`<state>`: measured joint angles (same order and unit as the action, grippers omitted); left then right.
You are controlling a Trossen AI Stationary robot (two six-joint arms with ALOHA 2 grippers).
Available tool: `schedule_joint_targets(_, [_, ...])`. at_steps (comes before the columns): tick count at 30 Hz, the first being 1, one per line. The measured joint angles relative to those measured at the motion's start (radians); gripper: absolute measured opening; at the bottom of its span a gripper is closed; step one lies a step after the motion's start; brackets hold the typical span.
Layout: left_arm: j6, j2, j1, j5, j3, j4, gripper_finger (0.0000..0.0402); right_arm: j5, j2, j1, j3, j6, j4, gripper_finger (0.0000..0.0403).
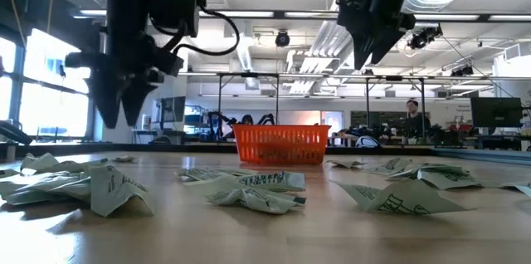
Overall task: Pick and place Stevia / Truvia into bins
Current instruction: Put the stevia packet into the basket
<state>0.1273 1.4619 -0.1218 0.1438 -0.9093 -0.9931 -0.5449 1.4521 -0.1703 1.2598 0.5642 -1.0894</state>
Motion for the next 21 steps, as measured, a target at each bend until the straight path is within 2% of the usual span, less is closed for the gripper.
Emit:
schedule_joint_targets(2, [0.057, 0.001, 0.014, -0.015, 0.033, 0.091, 0.0342, 0.001, 0.000, 0.000, 0.000, -0.013, 0.011, 0.0284])
schedule_joint_targets(4, [0.093, 0.015, 0.012, -0.019, 0.065, 0.185, 0.0360, 0.004, 0.000, 0.000, 0.000, -0.014, 0.011, 0.0284])
schedule_joint_targets(8, [0.118, 0.029, -0.014, 0.007, 0.113, 0.285, 0.0355, 0.030, 0.000, 0.000, 0.000, -0.012, 0.009, 0.0284])
schedule_joint_targets(11, [0.153, 0.038, -0.052, -0.020, 0.148, 0.271, 0.0329, 0.034, 0.000, 0.000, 0.000, -0.012, 0.006, 0.0284])
schedule_joint_targets(15, [0.195, 0.061, -0.103, -0.109, 0.180, 0.271, 0.0278, 0.035, 0.000, 0.000, 0.000, -0.005, 0.005, 0.0284])
schedule_joint_targets(21, [0.209, 0.074, -0.157, -0.127, 0.187, 0.275, 0.0160, 0.030, 0.000, 0.000, 0.000, -0.004, 0.005, 0.0282])
